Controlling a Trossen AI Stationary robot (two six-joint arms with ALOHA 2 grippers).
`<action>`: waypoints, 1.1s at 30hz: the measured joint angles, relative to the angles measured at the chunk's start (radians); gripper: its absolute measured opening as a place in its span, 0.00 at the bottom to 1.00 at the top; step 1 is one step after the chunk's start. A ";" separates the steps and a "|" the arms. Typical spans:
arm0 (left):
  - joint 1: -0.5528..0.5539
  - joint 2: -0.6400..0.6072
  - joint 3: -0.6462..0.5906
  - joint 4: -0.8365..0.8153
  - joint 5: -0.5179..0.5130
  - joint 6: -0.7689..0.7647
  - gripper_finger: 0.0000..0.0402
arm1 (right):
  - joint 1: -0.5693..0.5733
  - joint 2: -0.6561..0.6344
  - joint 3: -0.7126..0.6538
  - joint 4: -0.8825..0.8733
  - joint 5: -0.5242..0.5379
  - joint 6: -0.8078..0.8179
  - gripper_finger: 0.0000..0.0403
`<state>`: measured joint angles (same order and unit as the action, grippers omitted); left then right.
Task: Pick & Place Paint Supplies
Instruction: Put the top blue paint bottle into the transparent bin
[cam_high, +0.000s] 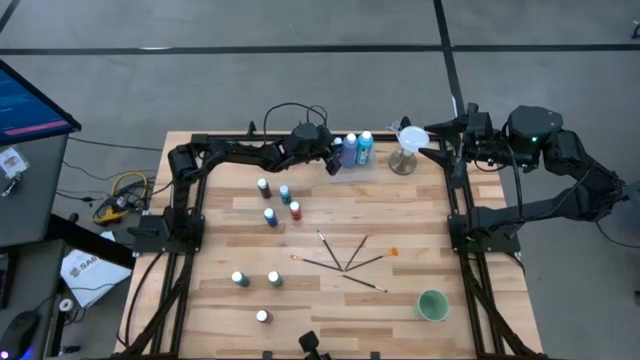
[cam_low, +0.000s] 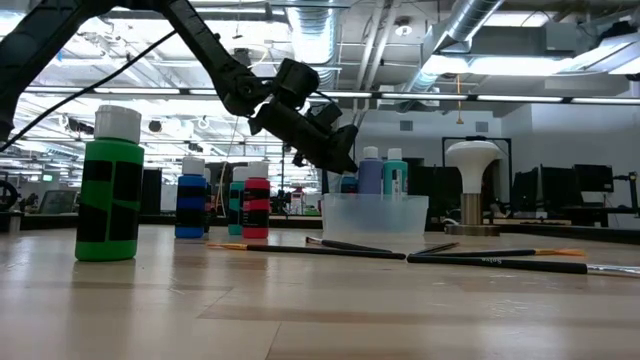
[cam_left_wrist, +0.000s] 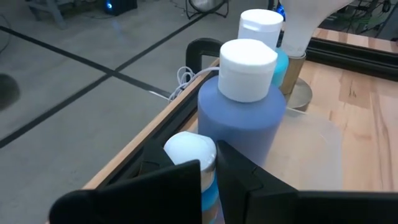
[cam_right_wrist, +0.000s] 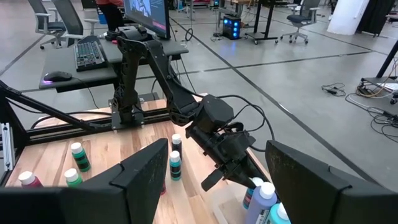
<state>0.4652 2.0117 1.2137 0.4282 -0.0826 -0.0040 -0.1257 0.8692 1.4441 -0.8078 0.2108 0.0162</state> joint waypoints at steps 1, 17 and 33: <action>0.000 0.000 0.000 0.000 0.000 0.000 0.00 | 0.000 0.000 0.000 0.000 0.000 0.000 0.66; 0.003 0.001 -0.068 0.123 -0.015 -0.031 0.00 | 0.000 0.000 0.000 0.000 0.000 -0.016 0.66; 0.003 0.001 -0.068 0.136 -0.015 -0.039 0.00 | 0.000 0.000 0.000 0.001 0.000 -0.024 0.66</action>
<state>0.4679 2.0129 1.1461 0.5644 -0.0975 -0.0425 -0.1261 0.8688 1.4441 -0.8072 0.2108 -0.0076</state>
